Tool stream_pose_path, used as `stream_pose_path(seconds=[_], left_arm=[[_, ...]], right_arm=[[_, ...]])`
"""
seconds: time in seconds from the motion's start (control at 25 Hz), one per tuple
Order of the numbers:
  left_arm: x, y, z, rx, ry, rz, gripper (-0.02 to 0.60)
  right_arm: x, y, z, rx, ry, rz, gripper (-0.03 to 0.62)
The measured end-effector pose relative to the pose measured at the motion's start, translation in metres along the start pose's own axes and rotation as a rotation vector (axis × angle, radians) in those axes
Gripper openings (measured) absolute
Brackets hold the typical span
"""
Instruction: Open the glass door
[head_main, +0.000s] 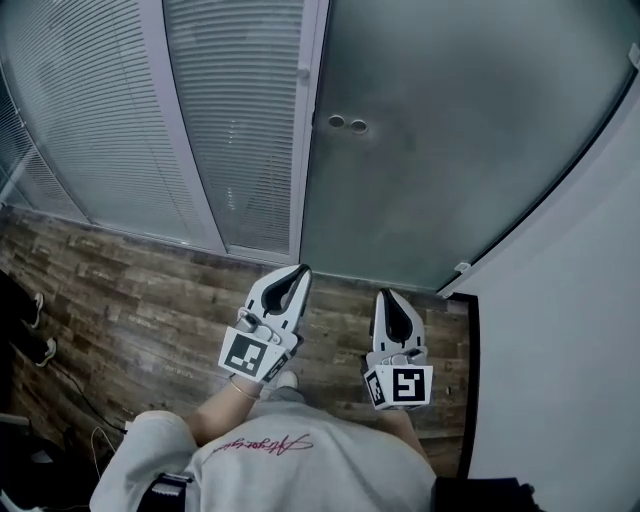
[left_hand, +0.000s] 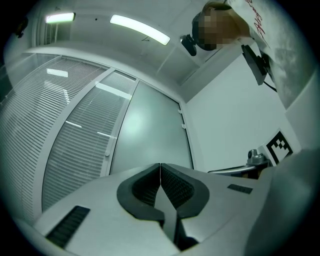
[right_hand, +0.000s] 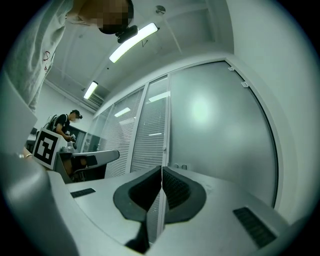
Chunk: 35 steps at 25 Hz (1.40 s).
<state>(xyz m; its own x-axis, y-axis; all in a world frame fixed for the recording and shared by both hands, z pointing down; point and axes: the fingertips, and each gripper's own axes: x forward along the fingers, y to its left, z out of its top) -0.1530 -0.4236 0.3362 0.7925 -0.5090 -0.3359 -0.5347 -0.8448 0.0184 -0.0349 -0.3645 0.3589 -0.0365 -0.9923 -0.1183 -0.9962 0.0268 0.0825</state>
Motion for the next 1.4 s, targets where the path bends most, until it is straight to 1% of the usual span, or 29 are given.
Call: stream_pose_path(seconds=[0.2,0.36,0.48,0.6,0.68,0.76,0.8,0.84,0.88,0.96,1.16,1.24,1.32,1.4], left_arm=[[0.04,0.048,-0.013,0.007,0.017,-0.003,0.012],[0.067,0.07,-0.014,-0.001,0.005,0.004,0.014],[0.081,0.082,-0.019,-0.01,0.009,0.013,0.014],[0.09,0.093,-0.033,-0.014,0.034,0.035,0.014],[0.094,0.101,-0.032,-0.012,0.025,0.066,0.014],[0.097,0.106,-0.031,-0.003,0.022,0.089,0.014],[0.098,0.108,-0.033,0.003,0.027,0.097,0.014],[0.097,0.11,-0.035,0.006,0.034,0.106,0.014],[0.096,0.114,-0.038,0.005,0.04,0.118,0.014],[0.095,0.121,-0.039,0.0,0.048,0.145,0.014],[0.086,0.138,-0.045,0.021,0.077,0.199,0.014],[0.082,0.144,-0.05,0.026,0.095,0.216,0.014],[0.074,0.147,-0.053,0.025,0.118,0.229,0.014],[0.064,0.152,-0.055,0.023,0.138,0.246,0.014]], right_arm=[[0.063,-0.016,-0.007,0.019,-0.012,-0.025,0.017],[0.098,-0.024,-0.01,0.004,0.003,-0.016,0.017],[0.123,-0.031,-0.014,0.019,0.016,-0.012,0.017],[0.152,-0.039,-0.019,0.01,0.022,0.028,0.018],[0.17,-0.045,-0.021,0.004,0.017,0.057,0.018],[0.192,-0.054,-0.024,-0.001,0.017,0.061,0.019],[0.204,-0.059,-0.025,-0.005,0.017,0.058,0.027],[0.218,-0.064,-0.027,-0.006,0.017,0.056,0.119],[0.233,-0.068,-0.029,-0.005,0.018,0.054,0.16],[0.265,-0.076,-0.035,0.001,0.021,0.044,0.161],[0.352,-0.095,-0.052,0.013,0.042,-0.011,0.183],[0.385,-0.102,-0.062,0.006,0.066,-0.028,0.186],[0.409,-0.109,-0.074,0.004,0.1,-0.057,0.19],[0.424,-0.117,-0.082,0.033,0.121,-0.101,0.193]])
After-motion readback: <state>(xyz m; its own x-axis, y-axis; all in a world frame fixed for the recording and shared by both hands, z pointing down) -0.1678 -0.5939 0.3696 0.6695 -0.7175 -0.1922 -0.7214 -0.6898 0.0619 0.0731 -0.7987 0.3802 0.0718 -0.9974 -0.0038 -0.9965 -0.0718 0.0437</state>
